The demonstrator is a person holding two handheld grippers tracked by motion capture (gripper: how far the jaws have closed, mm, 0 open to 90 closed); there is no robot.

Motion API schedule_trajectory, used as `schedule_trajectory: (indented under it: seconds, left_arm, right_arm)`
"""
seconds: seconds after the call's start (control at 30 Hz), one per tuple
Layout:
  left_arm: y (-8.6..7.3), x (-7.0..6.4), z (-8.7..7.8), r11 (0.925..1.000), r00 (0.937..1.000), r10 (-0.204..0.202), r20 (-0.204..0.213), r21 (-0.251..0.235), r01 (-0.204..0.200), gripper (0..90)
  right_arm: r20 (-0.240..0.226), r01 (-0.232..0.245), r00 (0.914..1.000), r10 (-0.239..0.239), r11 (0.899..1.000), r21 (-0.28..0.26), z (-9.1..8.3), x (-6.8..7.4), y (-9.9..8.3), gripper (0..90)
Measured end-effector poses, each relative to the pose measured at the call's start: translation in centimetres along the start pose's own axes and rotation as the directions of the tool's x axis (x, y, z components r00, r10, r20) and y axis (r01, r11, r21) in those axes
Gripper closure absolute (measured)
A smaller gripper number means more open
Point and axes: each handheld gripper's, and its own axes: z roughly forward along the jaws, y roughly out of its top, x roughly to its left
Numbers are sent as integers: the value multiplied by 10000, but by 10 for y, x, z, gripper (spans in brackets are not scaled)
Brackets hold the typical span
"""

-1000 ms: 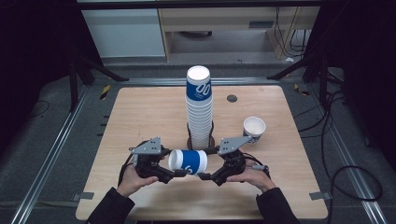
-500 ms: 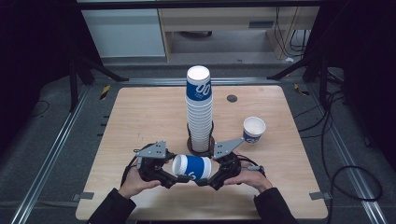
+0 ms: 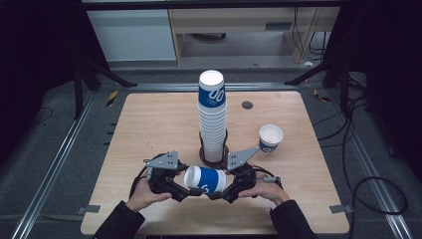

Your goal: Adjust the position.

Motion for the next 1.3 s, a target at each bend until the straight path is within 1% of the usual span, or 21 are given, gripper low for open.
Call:
schedule_trajectory:
  seconds: [0.17,0.3,0.4,0.47,0.53,0.63,0.73,0.83,0.9,1.0,1.07,1.17,1.3]
  left_arm:
    - [1,-1,-1,10000,9999,64,-128,7,-64,250]
    - [2,-2,-4,9999,9996,116,-267,-39,-117,211]
    - [3,-1,-8,9999,9995,124,-297,76,-122,192]
    - [3,0,-10,9997,9993,115,-360,210,-107,182]
    - [2,1,-11,9986,9995,108,-282,528,-93,177]
    - [-1,3,-8,9933,9995,101,-293,1154,-67,167]
    - [-2,4,-4,9886,9994,129,-314,1505,-80,162]
    - [-3,3,-1,9845,9995,194,-246,1747,-148,162]
    - [-4,3,0,9826,9996,155,-230,1852,-109,163]
    - [-5,3,3,9762,9993,206,-313,2164,-133,167]
    - [-5,3,6,9726,9994,219,-282,2321,-148,172]
    - [-6,3,9,9685,9992,251,-306,2485,-167,178]
    - [-7,2,12,9615,9989,321,-347,2741,-214,214]
  right_arm:
    - [40,-1,10000,1,10000,43,-1,0,0,153]
    - [92,26,10000,-27,9999,120,-3,0,0,158]
    - [132,50,9999,-51,9999,142,-6,-1,-1,159]
    - [251,75,9997,-81,9997,254,-8,-2,-2,159]
    - [402,94,9991,-110,9992,380,-9,-3,-3,159]
    - [544,186,9983,-222,9977,649,-9,-3,-3,158]
    - [599,299,9976,-353,9955,899,-7,-2,-4,158]
    - [648,359,9969,-446,9909,1296,-2,-1,-5,158]
    - [639,450,9964,-557,9865,1572,3,0,-6,157]
    - [595,513,9962,-635,9811,1867,9,1,-7,156]
    - [613,598,9954,-739,9766,2064,13,2,-7,156]
    - [618,648,9948,-804,9728,2225,16,2,-7,156]
    - [596,686,9947,-843,9713,2278,19,4,-5,156]
